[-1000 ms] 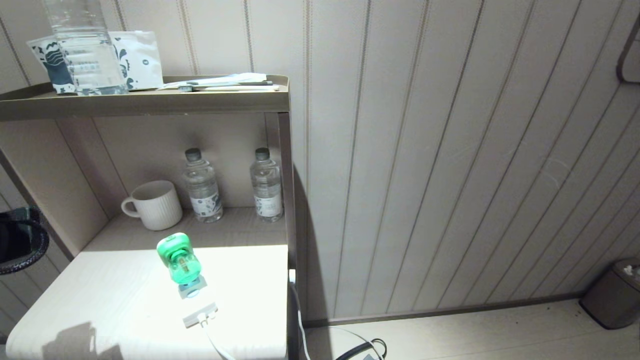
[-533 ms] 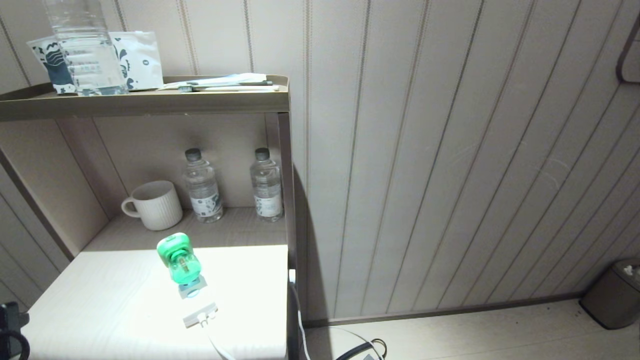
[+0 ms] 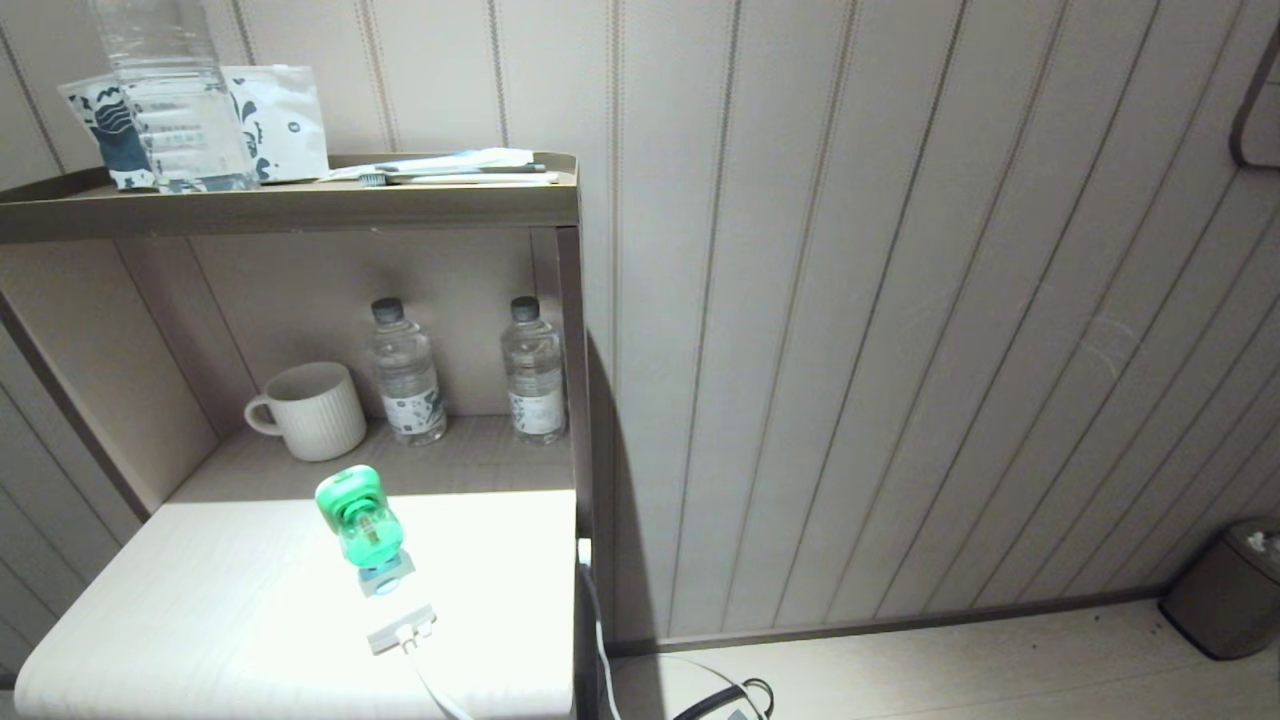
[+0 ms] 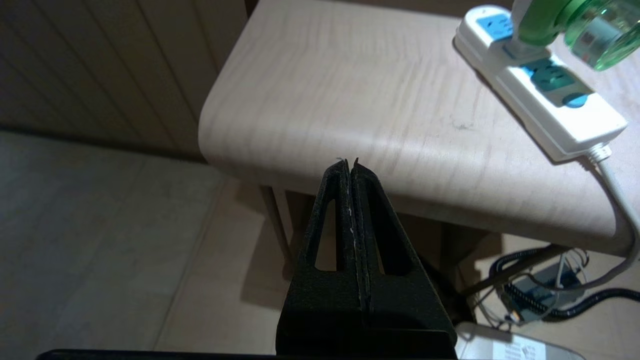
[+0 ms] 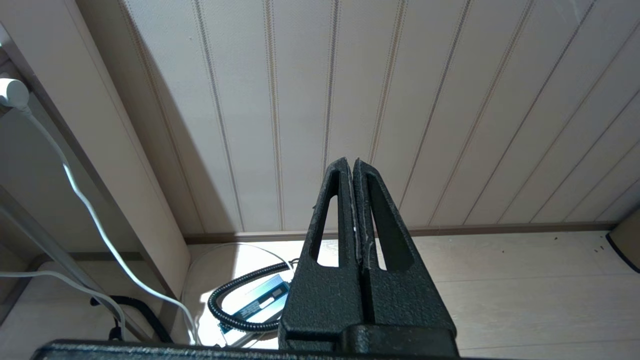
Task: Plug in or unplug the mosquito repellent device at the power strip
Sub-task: Hold the socket with your right hand and unplug it with your left hand
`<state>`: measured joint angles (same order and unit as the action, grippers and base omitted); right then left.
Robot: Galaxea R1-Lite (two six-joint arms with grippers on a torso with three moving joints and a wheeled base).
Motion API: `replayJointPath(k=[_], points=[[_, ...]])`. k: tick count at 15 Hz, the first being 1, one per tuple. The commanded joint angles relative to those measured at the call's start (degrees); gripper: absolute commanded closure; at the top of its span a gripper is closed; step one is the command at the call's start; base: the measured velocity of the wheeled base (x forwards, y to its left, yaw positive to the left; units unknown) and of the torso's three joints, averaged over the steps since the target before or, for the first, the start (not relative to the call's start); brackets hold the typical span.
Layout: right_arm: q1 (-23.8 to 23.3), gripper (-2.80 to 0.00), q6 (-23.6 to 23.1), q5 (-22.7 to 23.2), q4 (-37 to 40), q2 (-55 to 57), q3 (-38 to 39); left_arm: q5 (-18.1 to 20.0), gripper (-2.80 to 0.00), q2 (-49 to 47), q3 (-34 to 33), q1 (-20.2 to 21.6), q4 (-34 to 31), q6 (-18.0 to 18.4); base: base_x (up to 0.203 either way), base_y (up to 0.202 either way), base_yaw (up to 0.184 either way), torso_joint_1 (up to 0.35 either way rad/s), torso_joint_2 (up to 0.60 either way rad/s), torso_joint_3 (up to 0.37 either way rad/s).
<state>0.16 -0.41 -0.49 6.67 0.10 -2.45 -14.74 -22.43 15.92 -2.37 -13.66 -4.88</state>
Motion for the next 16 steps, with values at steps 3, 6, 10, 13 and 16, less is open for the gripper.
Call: replayJointPath(k=[3,6,10,13,16], points=[[0.02,0.00,-0.02,0.05,0.01,0.08,-0.01,-0.95,0.00,6.99,-0.24,-0.78,11.65,4.05,0.000,0.000,0.000,0.000,0.00,0.000],[0.01,0.00,-0.02,0.05,0.01,0.08,-0.01,-7.54,0.00,6.76,0.16,-2.80,16.44,7.32,0.000,0.000,0.000,0.000,0.00,0.000],[-0.02,0.00,-0.02,0.01,0.01,0.08,-0.01,-7.54,0.00,6.61,-3.52,-6.74,16.75,7.52,0.000,0.000,0.000,0.000,0.00,0.000],[0.02,0.00,-0.02,0.05,0.01,0.08,-0.01,-6.89,0.00,6.68,-4.39,-9.67,18.41,8.32,0.000,0.000,0.000,0.000,0.00,0.000],[0.02,0.00,-0.02,0.05,0.01,0.08,-0.01,-4.93,0.00,6.48,-5.34,-6.58,19.27,9.18,0.000,0.000,0.000,0.000,0.00,0.000]])
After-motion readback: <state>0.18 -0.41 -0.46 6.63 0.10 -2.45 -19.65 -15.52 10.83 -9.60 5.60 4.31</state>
